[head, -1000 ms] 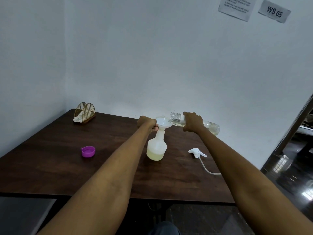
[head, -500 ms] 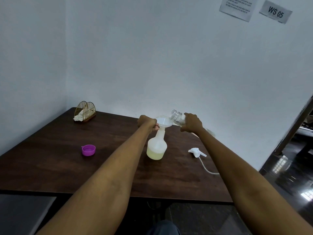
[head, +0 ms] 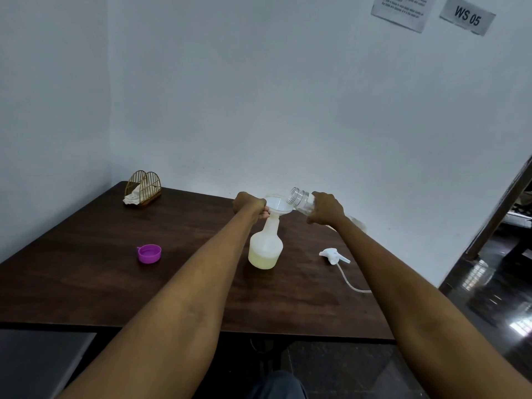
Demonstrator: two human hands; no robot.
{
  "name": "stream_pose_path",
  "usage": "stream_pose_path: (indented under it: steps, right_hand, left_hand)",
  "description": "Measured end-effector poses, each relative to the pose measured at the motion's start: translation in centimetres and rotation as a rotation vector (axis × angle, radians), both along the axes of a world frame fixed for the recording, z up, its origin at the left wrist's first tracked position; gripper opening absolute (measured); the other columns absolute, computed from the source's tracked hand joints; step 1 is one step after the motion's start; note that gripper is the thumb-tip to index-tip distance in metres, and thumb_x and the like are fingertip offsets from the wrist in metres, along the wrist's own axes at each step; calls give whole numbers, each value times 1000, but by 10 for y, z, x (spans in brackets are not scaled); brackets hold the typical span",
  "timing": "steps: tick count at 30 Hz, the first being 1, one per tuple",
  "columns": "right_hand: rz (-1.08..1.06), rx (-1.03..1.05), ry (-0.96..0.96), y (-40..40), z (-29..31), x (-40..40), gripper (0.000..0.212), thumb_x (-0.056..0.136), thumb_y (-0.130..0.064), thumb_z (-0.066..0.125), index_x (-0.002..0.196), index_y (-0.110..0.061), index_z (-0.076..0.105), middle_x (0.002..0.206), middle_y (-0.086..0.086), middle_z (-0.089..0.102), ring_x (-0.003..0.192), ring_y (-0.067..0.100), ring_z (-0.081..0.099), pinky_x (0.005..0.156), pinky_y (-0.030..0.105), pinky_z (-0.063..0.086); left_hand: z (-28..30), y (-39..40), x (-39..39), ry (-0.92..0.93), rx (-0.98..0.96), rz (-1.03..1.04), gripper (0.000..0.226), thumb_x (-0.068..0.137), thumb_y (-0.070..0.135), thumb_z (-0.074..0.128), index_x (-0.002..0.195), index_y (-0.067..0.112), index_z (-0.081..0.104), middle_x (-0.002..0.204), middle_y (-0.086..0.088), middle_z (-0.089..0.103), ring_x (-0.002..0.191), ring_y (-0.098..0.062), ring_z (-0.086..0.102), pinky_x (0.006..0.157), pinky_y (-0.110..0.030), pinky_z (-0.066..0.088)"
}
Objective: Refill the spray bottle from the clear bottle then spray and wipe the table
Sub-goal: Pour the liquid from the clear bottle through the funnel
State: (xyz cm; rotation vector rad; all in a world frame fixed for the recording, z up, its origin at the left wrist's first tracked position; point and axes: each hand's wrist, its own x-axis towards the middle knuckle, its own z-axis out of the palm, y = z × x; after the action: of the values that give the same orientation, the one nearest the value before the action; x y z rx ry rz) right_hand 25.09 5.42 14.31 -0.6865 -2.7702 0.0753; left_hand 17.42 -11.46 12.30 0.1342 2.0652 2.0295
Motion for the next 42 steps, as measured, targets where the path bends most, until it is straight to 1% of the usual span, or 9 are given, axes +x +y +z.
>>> stream_pose_path:
  steps: [3,7,11,18,23,27,31,36,42]
  right_hand:
    - [13,51,3,-1,1,-2,43,64,-11,73,103,-7,54,100,9,63,97,29,58,69,30,39]
    - [28,95,12,0,4,-3,43,65,-11,72,104,-7,55,103,9,64,98,30,59,72,30,39]
    - [37,135,13,0,6,-4,43,66,-13,72,105,-8,54,104,8,64,98,30,59,72,29,37]
    - [31,181,-17,1,6,-4,42,67,-12,72,105,-9,53,103,8,64,98,29,59,73,30,37]
    - [32,149,-8,3,2,-5,44,66,-11,71,107,-9,53,103,8,64,99,29,59,74,30,38]
    - [34,5,39,3,-1,-5,38,63,-14,75,91,-10,49,87,5,52,85,24,51,64,27,36]
    - [71,-329,206,4,-6,1,32,56,-15,78,70,-11,50,72,1,51,70,19,48,51,22,33]
    - [75,-622,268,8,-24,21,20,64,-9,76,66,-20,59,68,-4,61,68,15,60,59,23,47]
    - [133,-733,270,-8,-41,42,17,67,-15,77,81,-11,70,90,12,73,87,25,70,83,36,56]
  left_hand:
    - [0,0,-1,-3,-10,9,28,87,-3,59,60,1,52,55,-8,57,23,-6,50,44,-17,52]
    - [-1,0,-2,-9,-9,6,30,87,-4,59,58,1,51,55,-8,56,20,-6,47,39,-17,50]
    - [-2,2,-4,-14,-8,3,31,86,-4,59,57,1,51,45,-6,56,21,-7,49,53,-23,54]
    - [-2,2,-3,-25,-1,-7,31,86,-5,59,56,0,51,27,0,50,21,-7,49,50,-22,54]
    - [-3,1,-3,-10,4,7,31,85,-5,59,56,0,52,45,-6,56,22,-6,50,49,-22,54]
    - [-3,0,-1,-8,34,0,27,85,-5,59,59,0,52,56,-8,58,36,-11,57,46,-21,54]
    - [-3,-2,0,-6,42,-28,22,84,-3,61,63,-2,54,58,-9,59,43,-12,57,40,-19,52]
    - [-4,-7,2,0,40,-89,9,86,4,64,81,-2,60,62,-11,60,51,-16,59,39,-19,52]
    - [-8,-14,8,-24,40,-109,17,88,14,65,94,2,55,67,-16,60,53,-20,60,43,-23,54]
